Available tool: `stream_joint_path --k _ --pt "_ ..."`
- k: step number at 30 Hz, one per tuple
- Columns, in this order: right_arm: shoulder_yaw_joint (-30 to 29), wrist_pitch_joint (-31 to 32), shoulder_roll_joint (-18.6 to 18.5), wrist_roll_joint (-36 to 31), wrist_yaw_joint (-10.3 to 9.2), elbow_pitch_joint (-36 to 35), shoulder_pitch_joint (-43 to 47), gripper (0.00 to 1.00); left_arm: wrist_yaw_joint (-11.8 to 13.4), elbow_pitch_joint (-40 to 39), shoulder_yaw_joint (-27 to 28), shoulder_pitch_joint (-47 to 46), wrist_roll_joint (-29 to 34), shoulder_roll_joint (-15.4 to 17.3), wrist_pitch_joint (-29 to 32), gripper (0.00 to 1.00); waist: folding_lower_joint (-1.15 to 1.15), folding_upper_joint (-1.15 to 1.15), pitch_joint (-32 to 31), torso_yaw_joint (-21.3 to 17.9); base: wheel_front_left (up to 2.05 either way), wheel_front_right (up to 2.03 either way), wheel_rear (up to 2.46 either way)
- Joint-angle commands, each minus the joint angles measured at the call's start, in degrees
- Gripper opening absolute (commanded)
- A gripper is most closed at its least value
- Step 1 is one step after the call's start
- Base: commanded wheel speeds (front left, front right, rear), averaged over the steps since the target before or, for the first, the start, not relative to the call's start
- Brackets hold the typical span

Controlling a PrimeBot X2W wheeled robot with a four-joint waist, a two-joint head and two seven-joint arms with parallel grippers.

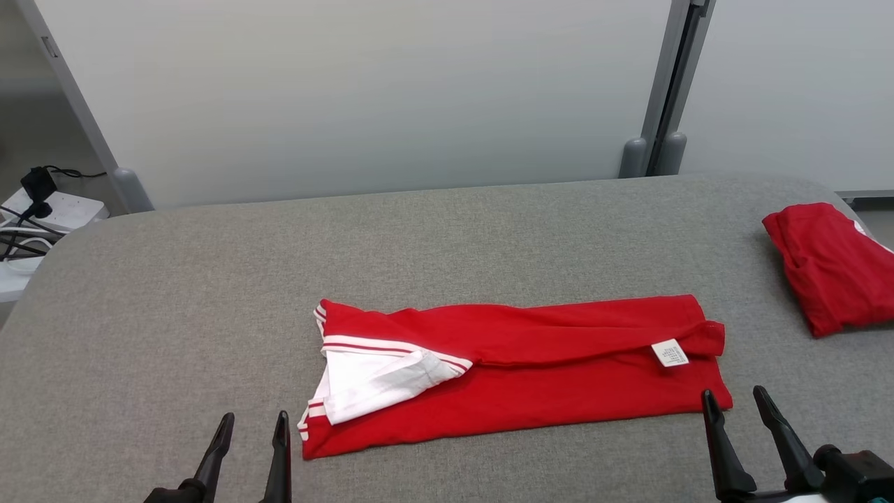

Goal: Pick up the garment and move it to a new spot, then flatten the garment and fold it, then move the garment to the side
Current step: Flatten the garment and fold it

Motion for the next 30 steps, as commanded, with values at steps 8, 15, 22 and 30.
stream_joint_path --k 8,15,22,30 --pt "1.4 -0.6 -1.2 1.5 -0.01 1.8 -2.9 1.0 -0.4 -1.0 0.7 -1.8 0.2 0.1 -0.6 1.0 0.0 0.0 0.9 0.1 0.0 0.0 0.0" --pt "-2.8 -0.6 -1.0 4.4 -0.01 12.9 -10.1 1.0 -0.3 -0.9 0.0 -2.7 2.0 0.1 -0.6 1.0 0.0 0.0 2.8 0.7 0.0 0.0 0.0" --pt "-6.8 -0.6 -1.5 6.3 -0.01 25.3 -19.0 1.0 -0.3 -1.2 -0.4 -3.7 2.8 0.1 -0.6 1.0 0.0 0.0 5.2 1.9 0.0 0.0 0.0" --pt "-8.4 -0.6 -3.2 11.2 -0.01 43.8 -31.8 1.0 -0.7 -1.6 -1.5 -6.3 3.2 0.1 -0.6 1.0 0.0 0.0 9.6 3.9 0.0 0.0 0.0"
